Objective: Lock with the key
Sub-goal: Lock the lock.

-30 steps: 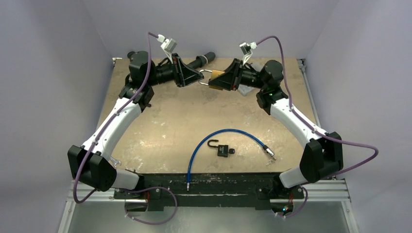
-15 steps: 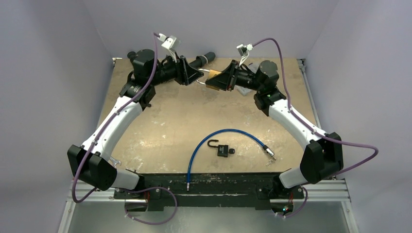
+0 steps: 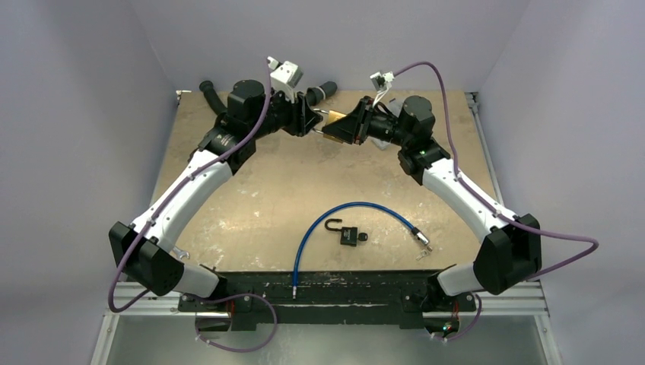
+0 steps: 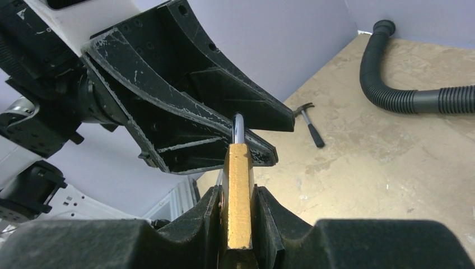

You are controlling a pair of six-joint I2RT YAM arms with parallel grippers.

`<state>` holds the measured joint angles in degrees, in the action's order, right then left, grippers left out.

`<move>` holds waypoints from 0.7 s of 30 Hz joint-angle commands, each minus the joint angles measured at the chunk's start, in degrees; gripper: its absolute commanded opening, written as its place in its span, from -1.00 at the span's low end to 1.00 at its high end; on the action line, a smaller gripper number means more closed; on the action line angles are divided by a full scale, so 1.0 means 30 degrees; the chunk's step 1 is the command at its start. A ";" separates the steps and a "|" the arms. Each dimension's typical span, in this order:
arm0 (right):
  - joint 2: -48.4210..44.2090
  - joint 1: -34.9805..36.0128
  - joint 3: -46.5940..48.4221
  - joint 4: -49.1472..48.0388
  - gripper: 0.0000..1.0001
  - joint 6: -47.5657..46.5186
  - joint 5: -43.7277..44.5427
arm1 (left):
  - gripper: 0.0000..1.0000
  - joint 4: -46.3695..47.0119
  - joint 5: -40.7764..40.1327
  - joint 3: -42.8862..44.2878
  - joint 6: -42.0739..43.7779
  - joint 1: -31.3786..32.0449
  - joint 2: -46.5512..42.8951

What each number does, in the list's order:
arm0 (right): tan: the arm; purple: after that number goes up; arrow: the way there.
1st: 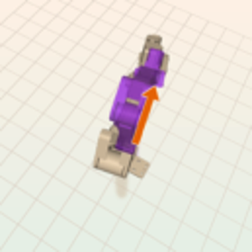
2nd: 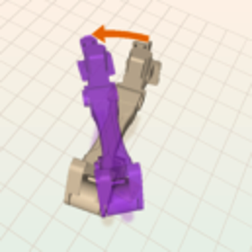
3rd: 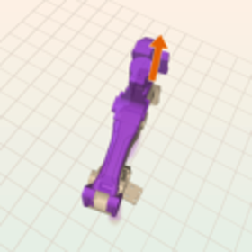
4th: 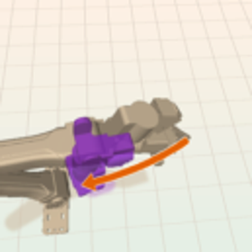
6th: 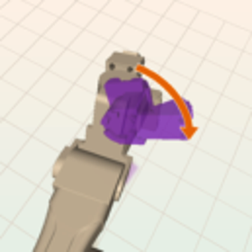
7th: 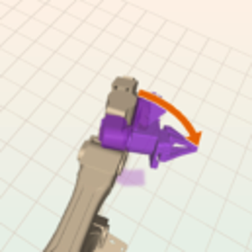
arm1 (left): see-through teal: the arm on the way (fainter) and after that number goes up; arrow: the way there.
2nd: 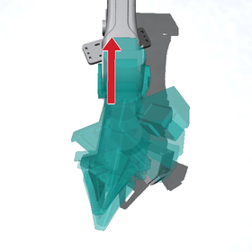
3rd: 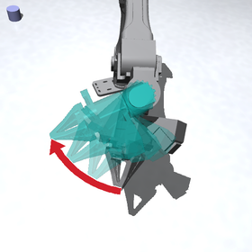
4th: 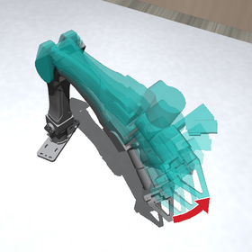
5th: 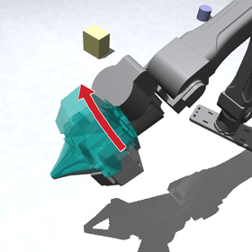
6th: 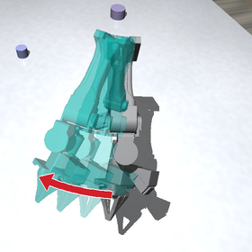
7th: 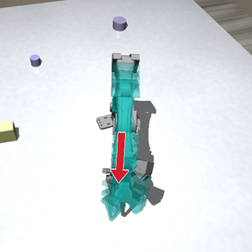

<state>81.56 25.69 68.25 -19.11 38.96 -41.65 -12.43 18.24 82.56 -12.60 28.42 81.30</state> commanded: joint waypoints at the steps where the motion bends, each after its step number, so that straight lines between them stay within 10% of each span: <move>1: -0.1669 0.0483 0.1069 -0.1502 -1.00 -0.0347 -0.0084 | -0.25 -0.0253 -0.2515 0.1129 0.1084 0.0435 0.0626; 14: -0.1736 0.0672 0.0683 -0.1166 -0.96 -0.0481 -0.0778 | -1.00 -0.0675 -0.3270 0.1706 0.1540 0.0452 0.1082; 21: -0.1552 0.0311 0.0549 -0.1051 0.10 -0.0375 -0.2076 | -1.00 0.0285 0.0788 0.1406 0.1130 -0.1450 0.0557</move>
<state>81.17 26.15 68.23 -16.51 37.74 -40.69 -15.92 17.85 85.60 -9.39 28.75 84.14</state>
